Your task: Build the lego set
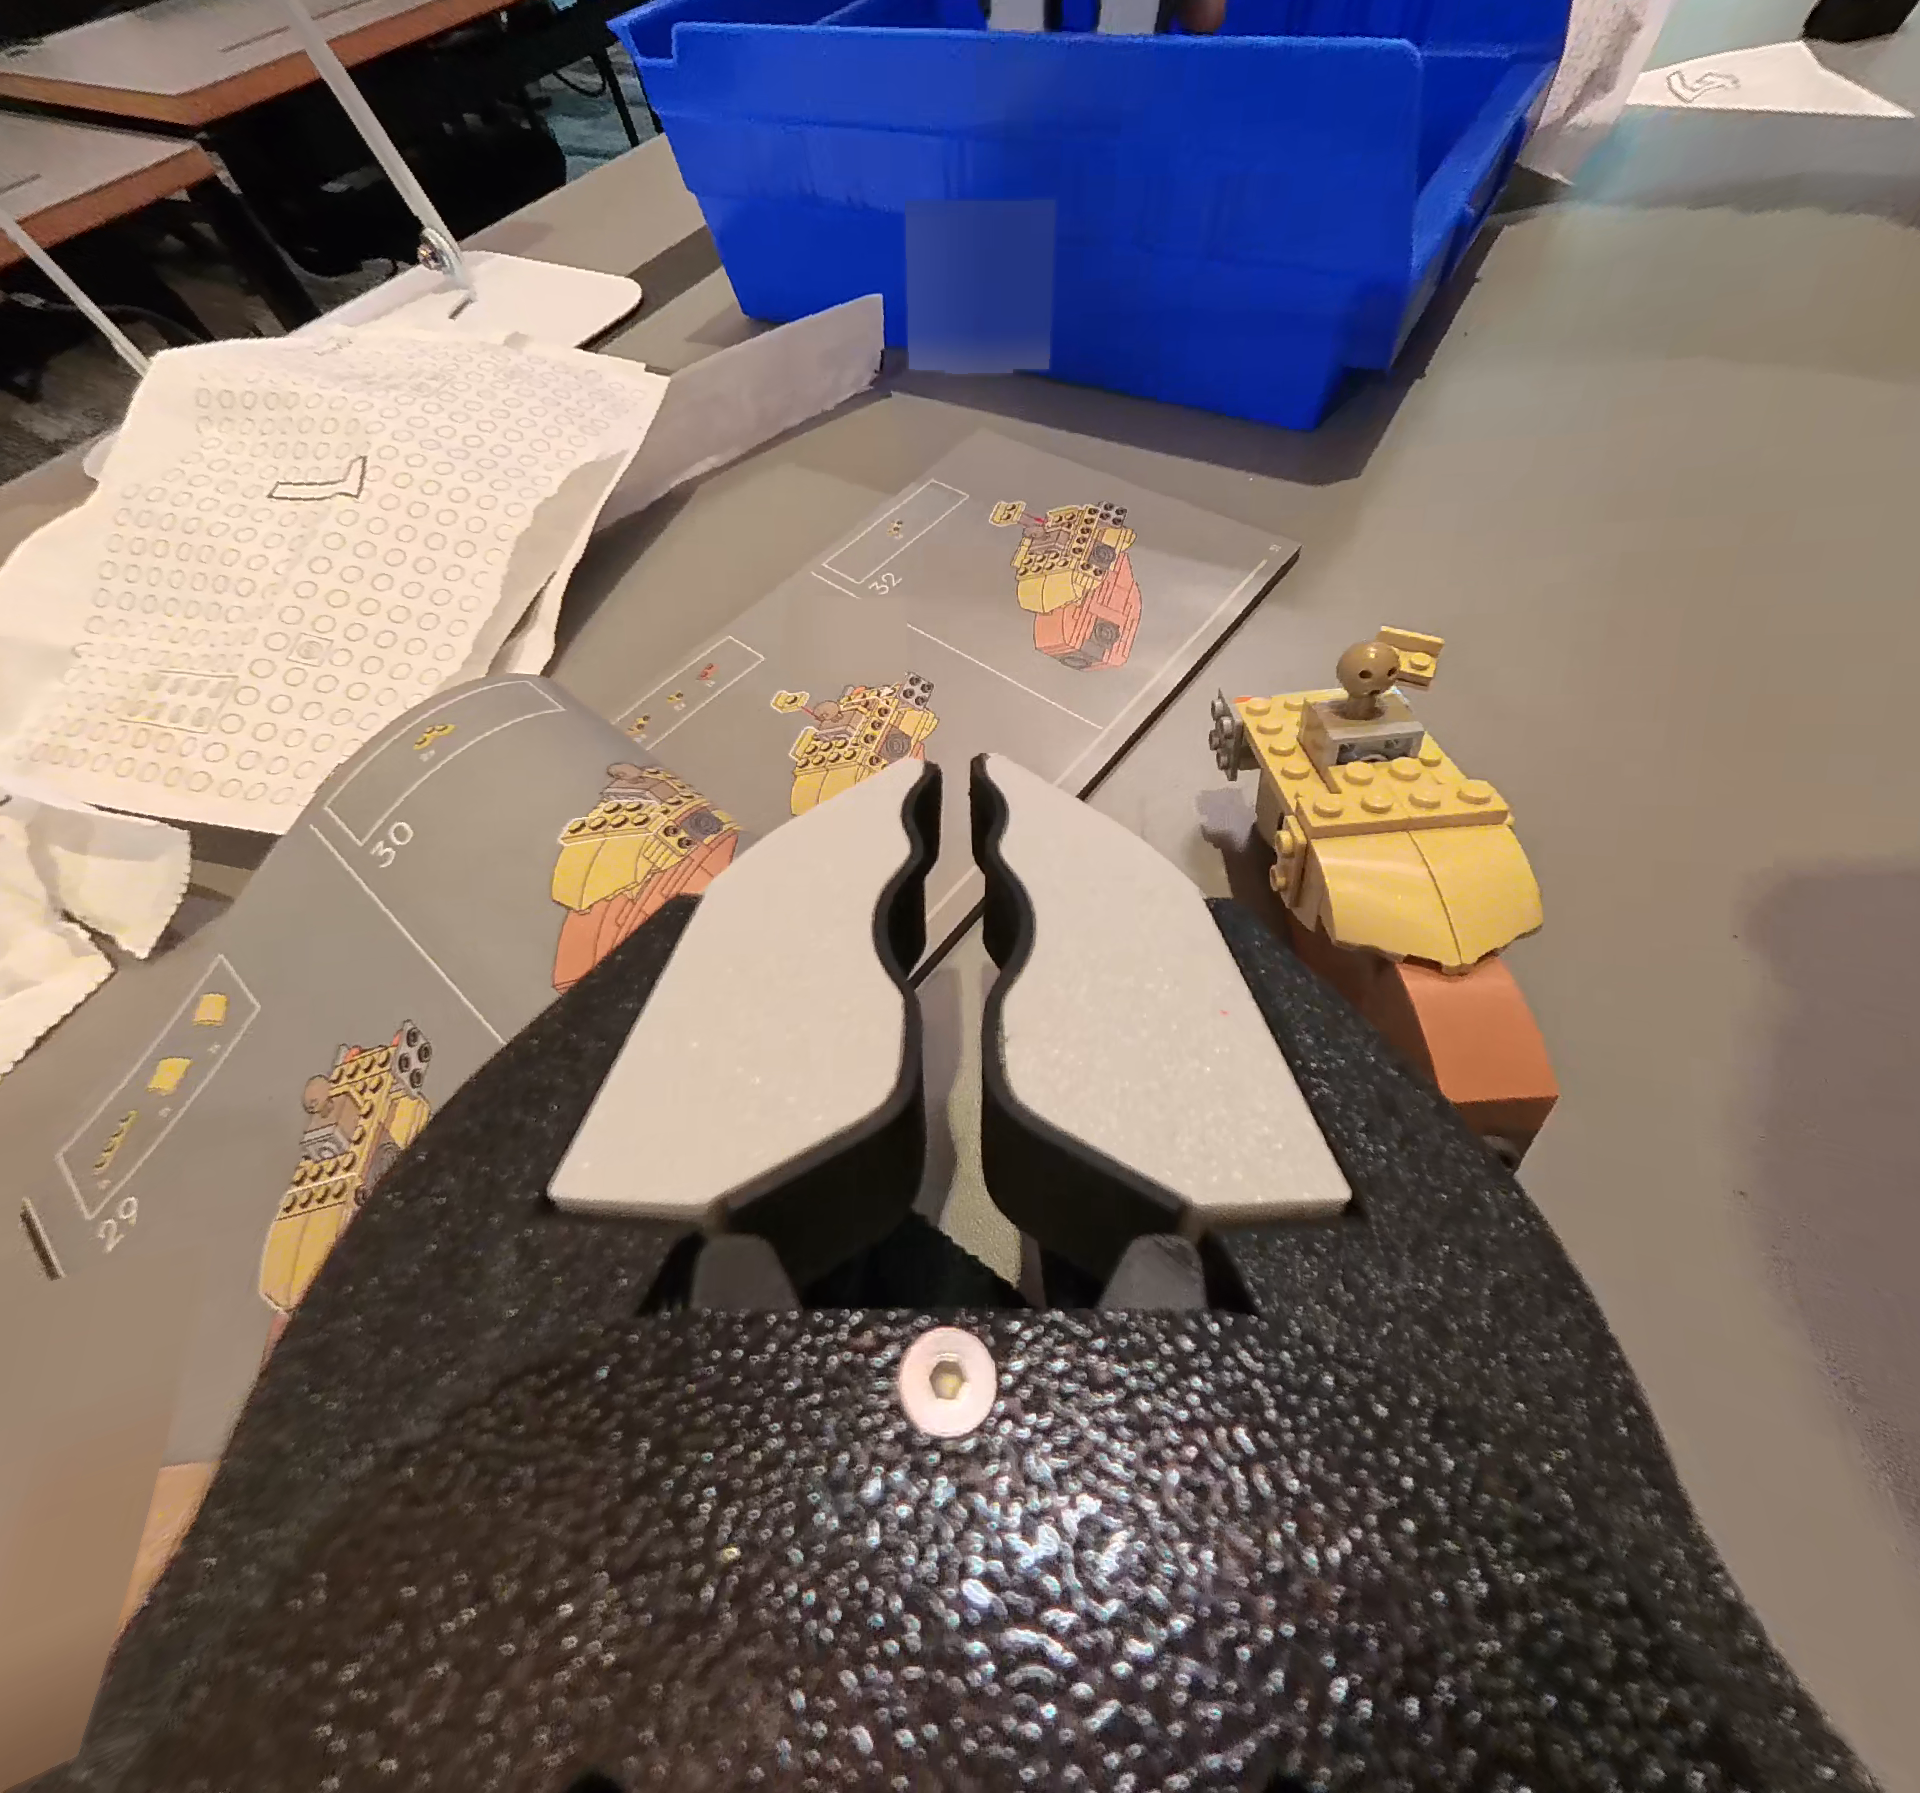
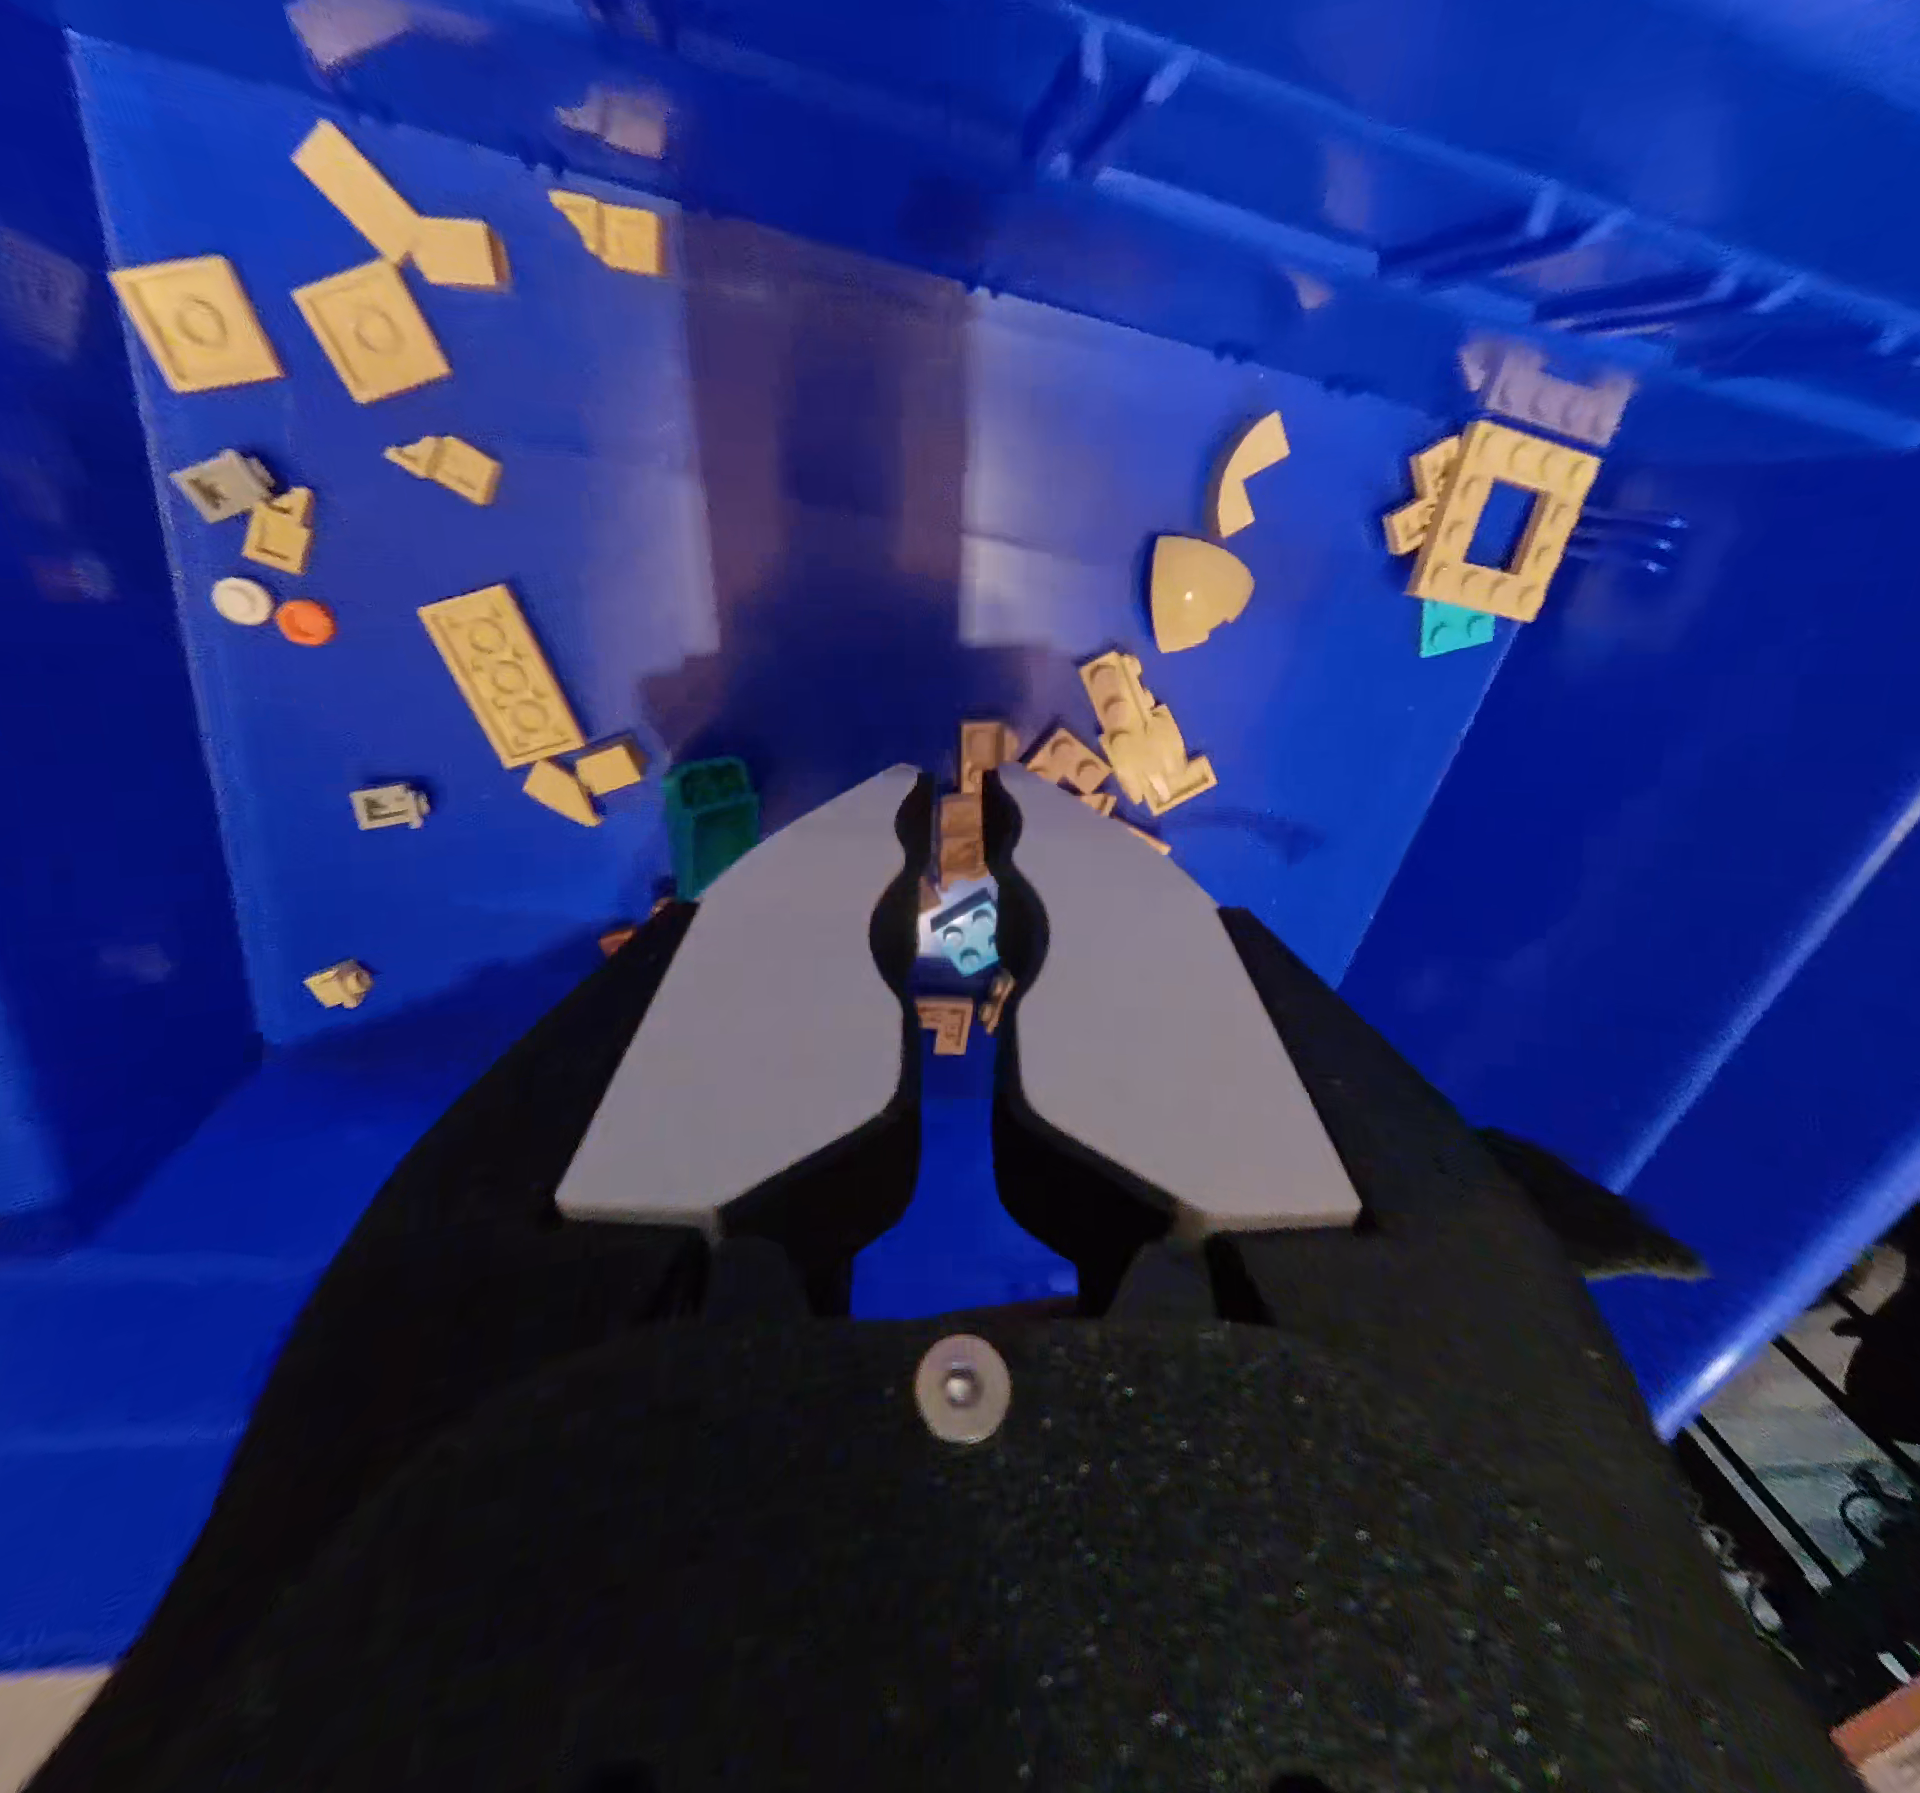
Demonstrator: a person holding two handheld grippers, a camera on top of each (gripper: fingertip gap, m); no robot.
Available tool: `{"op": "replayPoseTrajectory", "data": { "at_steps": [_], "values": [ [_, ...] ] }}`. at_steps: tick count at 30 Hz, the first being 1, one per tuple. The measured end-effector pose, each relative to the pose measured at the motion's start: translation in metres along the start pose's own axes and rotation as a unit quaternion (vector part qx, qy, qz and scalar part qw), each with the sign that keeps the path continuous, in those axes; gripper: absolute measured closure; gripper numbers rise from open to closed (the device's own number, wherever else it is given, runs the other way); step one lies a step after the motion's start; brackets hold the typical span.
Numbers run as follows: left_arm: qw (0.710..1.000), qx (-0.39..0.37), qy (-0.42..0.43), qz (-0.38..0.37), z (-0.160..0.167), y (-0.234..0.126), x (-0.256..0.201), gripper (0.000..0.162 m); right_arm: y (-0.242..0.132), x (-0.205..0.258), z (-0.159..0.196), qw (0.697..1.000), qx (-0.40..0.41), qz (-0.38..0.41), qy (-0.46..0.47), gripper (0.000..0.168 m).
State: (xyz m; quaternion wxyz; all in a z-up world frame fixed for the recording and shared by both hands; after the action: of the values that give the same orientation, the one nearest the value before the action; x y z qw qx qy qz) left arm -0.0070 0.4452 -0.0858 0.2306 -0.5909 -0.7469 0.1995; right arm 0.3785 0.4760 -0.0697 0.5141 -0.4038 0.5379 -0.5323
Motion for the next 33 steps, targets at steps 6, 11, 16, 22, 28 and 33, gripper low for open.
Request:
{"op": "replayPoseTrajectory", "data": {
  "at_steps": [6,11,16,22,28,33],
  "values": [
    [1.000,0.006,-0.001,0.010,0.000,0.001,0.000,0.157,0.019,-0.004,-0.001,1.000,0.025,-0.009,0.000,0.159],
    [1.000,0.006,0.004,0.008,0.000,0.001,-0.002,0.157,0.024,-0.010,-0.003,1.000,0.029,-0.006,0.001,0.159],
    [1.000,0.004,0.004,0.008,0.000,0.001,-0.002,0.157,0.025,-0.012,-0.002,0.999,0.030,-0.012,0.005,0.159],
    [1.000,0.005,0.006,0.008,0.001,0.001,-0.002,0.157,0.027,-0.012,-0.004,0.999,0.036,-0.013,0.009,0.161],
    [1.000,0.001,-0.002,0.007,0.001,-0.001,-0.001,0.157,0.015,-0.003,-0.007,1.000,0.014,0.001,0.020,0.167],
    [1.000,-0.002,-0.012,0.007,0.002,-0.004,0.000,0.157,-0.027,0.028,-0.019,0.996,-0.065,0.039,0.050,0.167]
  ]
}}
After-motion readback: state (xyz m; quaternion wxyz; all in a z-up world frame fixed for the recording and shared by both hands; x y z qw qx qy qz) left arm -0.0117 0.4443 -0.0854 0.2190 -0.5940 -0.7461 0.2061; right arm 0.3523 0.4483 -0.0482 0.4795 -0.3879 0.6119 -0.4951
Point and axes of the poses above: each gripper's, where its closed fingertips meet, y out along the fingers, z out of its underside, x = y × z across the jaws, the point moved 7 cm from there along -y, back along the fingers, and after that the axes turned 12 degrees about x, right-handed, at the moved point
